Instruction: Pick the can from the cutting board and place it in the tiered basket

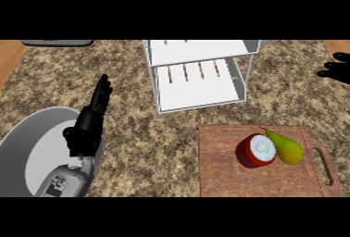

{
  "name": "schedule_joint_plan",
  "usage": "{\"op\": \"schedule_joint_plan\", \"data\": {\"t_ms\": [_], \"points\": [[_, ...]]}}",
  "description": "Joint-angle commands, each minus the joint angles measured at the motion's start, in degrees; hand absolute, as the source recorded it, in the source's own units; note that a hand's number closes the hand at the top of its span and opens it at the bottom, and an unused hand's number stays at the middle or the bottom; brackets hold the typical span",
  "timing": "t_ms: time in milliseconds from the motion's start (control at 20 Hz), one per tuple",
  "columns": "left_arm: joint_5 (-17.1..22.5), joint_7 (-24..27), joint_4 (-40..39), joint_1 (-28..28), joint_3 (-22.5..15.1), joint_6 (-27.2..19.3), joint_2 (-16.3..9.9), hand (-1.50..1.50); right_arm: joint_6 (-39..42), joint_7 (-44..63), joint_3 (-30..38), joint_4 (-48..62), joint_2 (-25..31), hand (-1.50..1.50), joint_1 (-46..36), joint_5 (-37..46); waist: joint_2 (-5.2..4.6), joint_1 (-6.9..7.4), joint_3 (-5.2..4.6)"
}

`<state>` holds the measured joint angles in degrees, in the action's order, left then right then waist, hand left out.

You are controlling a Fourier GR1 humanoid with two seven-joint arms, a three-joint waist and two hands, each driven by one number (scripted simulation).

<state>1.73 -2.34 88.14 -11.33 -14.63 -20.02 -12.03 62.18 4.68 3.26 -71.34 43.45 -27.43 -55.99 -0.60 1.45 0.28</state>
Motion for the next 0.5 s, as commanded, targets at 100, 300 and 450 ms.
{"op": "schedule_joint_plan", "data": {"t_ms": [100,300,450], "points": [[-0.2,0.8,-0.4,1.1,0.1,-0.6,0.5,0.0,11.1,-1.4,6.4,-11.0,7.7,-1.5,-6.5,13.9,0.6,-0.85,0.03],[-0.6,0.8,-0.3,1.4,-0.5,0.0,0.4,0.0,10.3,-1.7,7.7,-20.8,6.6,-1.5,-8.9,24.0,0.37,-0.3,0.02],[-0.4,3.0,-2.2,3.3,-0.5,0.7,0.5,0.0,10.0,-2.5,7.9,-27.5,4.5,-1.5,-7.4,30.3,0.25,-0.73,-0.09]]}}
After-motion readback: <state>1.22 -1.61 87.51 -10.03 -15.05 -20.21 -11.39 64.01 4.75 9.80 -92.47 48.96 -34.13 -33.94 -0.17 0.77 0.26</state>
